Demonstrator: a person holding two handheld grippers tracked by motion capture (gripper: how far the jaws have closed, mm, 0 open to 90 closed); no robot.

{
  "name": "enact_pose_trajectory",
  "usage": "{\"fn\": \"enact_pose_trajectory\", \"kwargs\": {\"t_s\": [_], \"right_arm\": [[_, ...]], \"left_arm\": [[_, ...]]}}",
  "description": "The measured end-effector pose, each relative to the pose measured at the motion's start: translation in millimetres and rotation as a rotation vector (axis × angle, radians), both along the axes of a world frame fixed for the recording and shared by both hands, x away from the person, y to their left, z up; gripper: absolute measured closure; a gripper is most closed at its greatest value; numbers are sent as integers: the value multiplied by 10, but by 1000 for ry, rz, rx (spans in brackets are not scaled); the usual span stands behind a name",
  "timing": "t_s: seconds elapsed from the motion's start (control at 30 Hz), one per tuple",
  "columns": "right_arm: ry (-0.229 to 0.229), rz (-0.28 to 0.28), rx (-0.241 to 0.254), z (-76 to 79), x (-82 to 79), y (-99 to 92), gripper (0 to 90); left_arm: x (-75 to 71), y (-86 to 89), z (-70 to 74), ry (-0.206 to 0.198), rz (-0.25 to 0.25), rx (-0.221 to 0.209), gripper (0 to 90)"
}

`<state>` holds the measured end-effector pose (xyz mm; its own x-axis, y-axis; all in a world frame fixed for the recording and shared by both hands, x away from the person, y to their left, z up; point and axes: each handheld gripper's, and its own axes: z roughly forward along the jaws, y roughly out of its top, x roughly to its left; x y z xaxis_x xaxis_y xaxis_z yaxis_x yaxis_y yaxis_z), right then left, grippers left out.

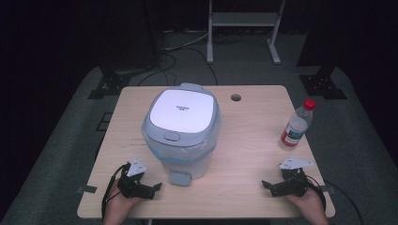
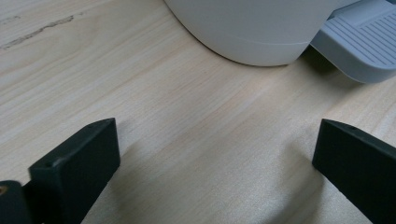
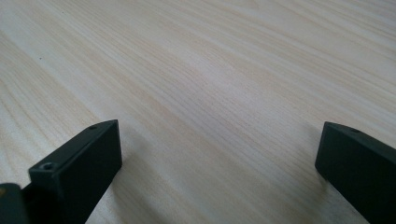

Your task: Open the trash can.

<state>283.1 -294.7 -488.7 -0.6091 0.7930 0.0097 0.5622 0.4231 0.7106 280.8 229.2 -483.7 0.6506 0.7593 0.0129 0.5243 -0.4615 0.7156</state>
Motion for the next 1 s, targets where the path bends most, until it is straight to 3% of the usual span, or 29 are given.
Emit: {"fn": "enact_pose_trajectory", "kwargs": {"t_s": [0.3,0.33,0.43,0.63,0.67,0.7,1.0], "right_arm": [[2,-6,2,0,3,-1,0],[2,-9,2,0,3,-1,0],[2,-9,2,0,3,0,0],[2,-12,2,0,5,0,0],[2,-12,2,0,5,0,0],[2,-12,2,0,5,0,0],[2,-13,3,0,5,0,0]], "left_arm": [[-73,5,27,-34,27,-19,144],[-85,6,37,-37,30,-27,199],[-115,6,64,-44,52,-49,234],[-180,18,166,-45,66,-79,454],[-193,17,183,-49,63,-82,540],[-201,13,194,-53,65,-88,540],[-262,-37,330,-24,45,-140,900]]}}
